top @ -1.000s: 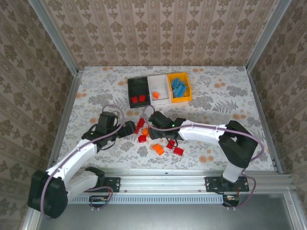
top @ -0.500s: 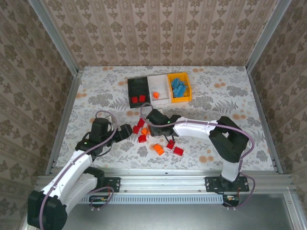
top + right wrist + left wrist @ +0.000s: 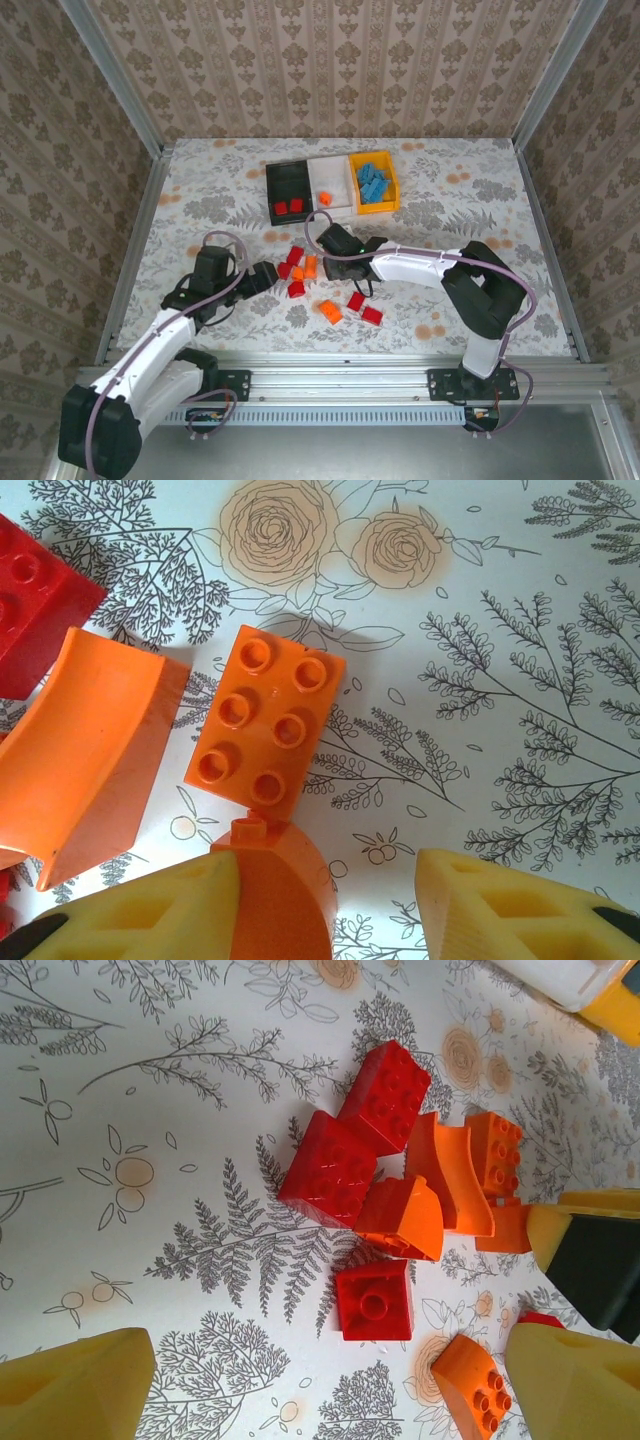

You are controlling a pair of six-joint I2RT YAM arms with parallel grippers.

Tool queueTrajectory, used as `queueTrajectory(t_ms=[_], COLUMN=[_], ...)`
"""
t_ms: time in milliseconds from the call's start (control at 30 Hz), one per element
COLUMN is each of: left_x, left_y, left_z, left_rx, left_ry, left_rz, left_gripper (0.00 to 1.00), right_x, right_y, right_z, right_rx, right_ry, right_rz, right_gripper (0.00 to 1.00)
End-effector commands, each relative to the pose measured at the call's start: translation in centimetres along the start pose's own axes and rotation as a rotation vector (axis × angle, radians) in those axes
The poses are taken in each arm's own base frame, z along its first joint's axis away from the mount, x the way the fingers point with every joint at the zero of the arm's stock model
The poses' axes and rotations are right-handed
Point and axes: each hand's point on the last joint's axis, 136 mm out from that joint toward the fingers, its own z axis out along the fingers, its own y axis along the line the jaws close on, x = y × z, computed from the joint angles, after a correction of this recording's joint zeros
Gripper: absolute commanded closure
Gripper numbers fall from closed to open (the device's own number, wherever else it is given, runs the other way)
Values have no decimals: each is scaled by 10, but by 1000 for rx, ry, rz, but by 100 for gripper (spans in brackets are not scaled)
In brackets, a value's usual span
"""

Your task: Sort the legos into containers by color

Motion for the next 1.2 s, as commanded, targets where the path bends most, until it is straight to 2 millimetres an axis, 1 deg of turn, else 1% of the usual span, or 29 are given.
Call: queueTrajectory(t_ms=[0,67,133,300,433,533,633,700,767,967,1167], left_x=[1,1,0,-2,-1,0,1,1,1,-5,-15], left_y=[-1,-1,-2,-4,-2,-2,-2,-2,-3,-12,-27], left_z=[2,1,0,-1,1,3,3,3,3,7,23], left_rx=[18,18,22,26,23,24,23,24,30,65,81], left_ry=[9,7,2,-2,4,11,12,13,14,4,64], left_rz=[-17,-18,-16,-19,-22,-22,-19,-19,-17,-11,0], left_gripper=[7,7,7,7,7,7,7,7,7,6,6], right_x=[5,1,2,12,17,19,18,15,11,-4,-17], right_y=[7,11,13,12,13,12,9,9,8,3,-5], right_z=[-9,-13,-12,4,15,22,22,18,12,-10,-36], right_rx=[-46,-74,-77,-67,-60,-39,-26,-27,-28,-20,-5], right_ry=[11,-3,-1,35,55,68,63,52,36,-19,-79], right_rz=[-20,-16,-27,-35,-41,-54,-59,-57,-55,-58,-65], right_gripper=[46,44,43,41,41,46,54,61,64,68,68])
